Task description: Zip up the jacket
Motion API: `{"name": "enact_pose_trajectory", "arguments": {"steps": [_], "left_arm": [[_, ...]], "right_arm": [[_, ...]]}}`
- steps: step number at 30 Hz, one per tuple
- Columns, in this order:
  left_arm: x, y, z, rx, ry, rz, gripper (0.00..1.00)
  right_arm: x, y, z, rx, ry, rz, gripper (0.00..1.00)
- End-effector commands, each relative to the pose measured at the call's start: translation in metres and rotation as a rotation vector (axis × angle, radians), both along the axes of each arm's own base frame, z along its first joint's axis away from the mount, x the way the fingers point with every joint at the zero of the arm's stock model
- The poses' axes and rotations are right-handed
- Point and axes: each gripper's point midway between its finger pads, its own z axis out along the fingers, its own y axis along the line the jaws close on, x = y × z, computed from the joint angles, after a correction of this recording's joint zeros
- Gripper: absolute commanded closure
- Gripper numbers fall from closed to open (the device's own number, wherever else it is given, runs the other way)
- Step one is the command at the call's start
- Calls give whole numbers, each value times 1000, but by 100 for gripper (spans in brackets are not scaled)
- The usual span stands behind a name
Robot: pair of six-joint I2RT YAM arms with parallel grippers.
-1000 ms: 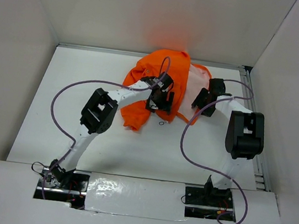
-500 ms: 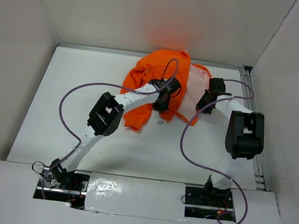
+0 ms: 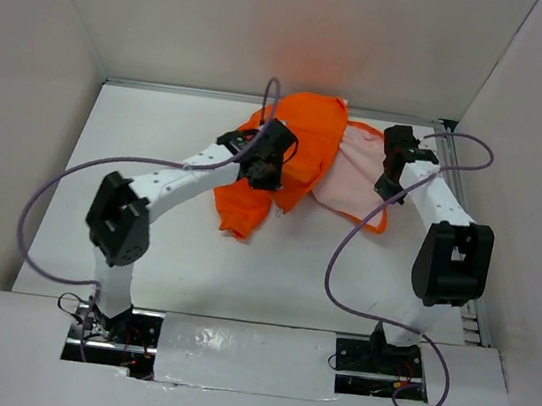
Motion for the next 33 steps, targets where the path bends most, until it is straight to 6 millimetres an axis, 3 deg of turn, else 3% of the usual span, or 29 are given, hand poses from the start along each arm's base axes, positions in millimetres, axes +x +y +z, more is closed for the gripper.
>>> {"name": "enact_pose_trajectory", "arguments": {"steps": [1,2,5,8,11,12,14,15,17,18,19,20,21,23,24,25,26,27,28,30,31,33], "left_arm": [[-16,21,50,-111,-45,70,100],[-21,28,50,-106,-44,95,100],[-48,49,46,-123,4,133,100],[-70,63,41,-158,35,175,100],[-95,81,22,-158,104,221,100],[-99,84,15,-157,122,240,100],[-108,97,-1,-131,163,281,100],[-109,101,-6,-134,181,307,100],[-115,110,-20,-125,218,330,100],[-115,112,-24,-142,235,338,100],[-120,117,-33,-135,255,344,100],[-118,120,-35,-149,255,355,100],[-122,122,-43,-152,273,354,100],[-117,122,-45,-181,261,343,100],[-117,120,-47,-193,262,333,100],[-118,121,-50,-192,265,328,100],[-118,121,-52,-190,259,316,100],[-118,118,-53,-206,263,305,100],[-118,117,-55,-207,262,291,100],[-116,116,-56,-211,259,284,100],[-117,116,-58,-209,265,280,100],[-115,115,-59,-217,260,275,100]], "right_arm": [[-66,-33,52,-217,85,-147,100],[-81,-39,60,-261,113,-187,100],[-89,-28,88,-341,66,-171,100],[-90,20,98,-376,76,-16,100],[-80,90,75,-354,103,211,100],[-81,122,58,-364,134,315,100],[-82,163,33,-325,149,432,97],[-88,184,12,-295,199,500,92],[-101,229,-7,-237,192,612,82],[-116,247,-22,-209,217,669,68],[-118,263,-27,-170,192,697,62],[-126,276,-27,-112,188,741,47],[-131,288,-33,-77,166,778,42],[-136,300,-18,2,108,828,31],[-144,310,-21,75,105,868,28],[-147,316,-4,134,58,900,25],[-156,313,-7,157,65,934,24],[-162,324,-1,233,41,974,21],[-167,323,15,278,6,994,19],[-181,317,16,326,16,1028,13],[-193,318,33,394,-7,1050,10],[-203,303,25,393,1,1026,8]]}}
